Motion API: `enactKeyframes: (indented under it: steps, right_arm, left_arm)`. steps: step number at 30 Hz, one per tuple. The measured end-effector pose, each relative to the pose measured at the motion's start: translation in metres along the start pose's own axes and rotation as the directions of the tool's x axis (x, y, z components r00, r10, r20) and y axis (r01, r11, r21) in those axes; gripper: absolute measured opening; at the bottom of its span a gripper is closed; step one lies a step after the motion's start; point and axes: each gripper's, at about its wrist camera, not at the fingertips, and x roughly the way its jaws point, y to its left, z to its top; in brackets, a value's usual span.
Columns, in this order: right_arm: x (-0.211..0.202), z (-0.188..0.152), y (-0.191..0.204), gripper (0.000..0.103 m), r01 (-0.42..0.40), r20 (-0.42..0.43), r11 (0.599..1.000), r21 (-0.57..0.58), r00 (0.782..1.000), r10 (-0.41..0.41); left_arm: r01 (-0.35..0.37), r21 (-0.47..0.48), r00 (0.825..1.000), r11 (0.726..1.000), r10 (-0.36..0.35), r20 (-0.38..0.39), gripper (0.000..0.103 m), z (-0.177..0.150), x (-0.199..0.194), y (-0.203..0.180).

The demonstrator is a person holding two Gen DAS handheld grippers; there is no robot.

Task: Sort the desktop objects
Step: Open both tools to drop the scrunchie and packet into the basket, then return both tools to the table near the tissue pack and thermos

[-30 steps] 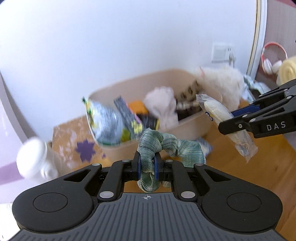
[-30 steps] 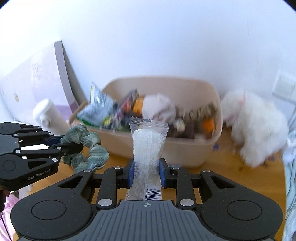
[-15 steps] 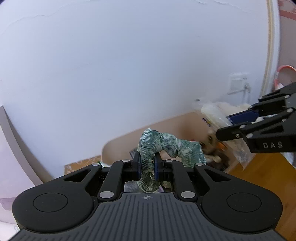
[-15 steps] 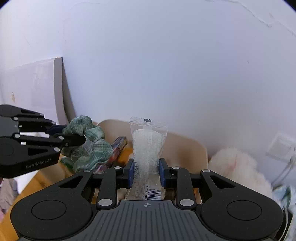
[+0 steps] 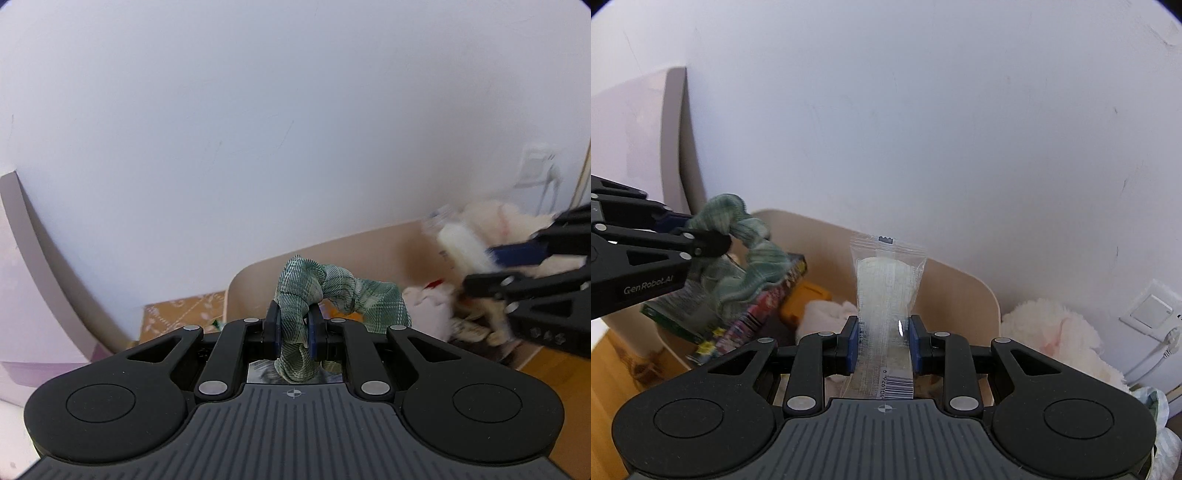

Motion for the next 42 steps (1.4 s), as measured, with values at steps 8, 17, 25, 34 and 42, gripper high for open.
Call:
enactKeyframes:
  steps: [8, 17, 25, 34, 42]
  right_arm:
    - [0.023, -0.015, 0.0, 0.026, 0.042, -0.054, 0.999, -0.004, 0.998, -0.042]
    - [0.018, -0.028, 0.015, 0.077, 0.089, -0.048, 0.992, -0.088, 0.994, -0.093]
    - [-0.03, -0.044, 0.018, 0.099, 0.078, 0.051, 0.997, -0.01, 0.996, -0.077]
    - [-0.069, -0.083, 0.019, 0.103, 0.03, 0.073, 0.996, 0.081, 0.997, -0.036]
    - [-0.043, -0.119, 0.038, 0.103, -0.035, -0.061, 0.995, 0.089, 0.997, 0.04]
  left_arm:
    - [0.011, -0.01, 0.997, 1.0, -0.012, -0.072, 0.017, 0.003, 0.021, -0.017]
    - [-0.01, 0.048, 1.0, 0.999, 0.011, -0.019, 0.067, -0.012, -0.002, -0.018]
    - [-0.017, -0.026, 1.0, 1.0, 0.016, -0.012, 0.068, -0.039, -0.04, 0.009]
    - [0.031, 0.032, 0.997, 0.999, -0.029, -0.073, 0.068, -0.084, -0.073, 0.031]
    - [0.048, 0.183, 0.989, 0.982, -0.021, -0.145, 0.068, -0.131, -0.071, 0.016]
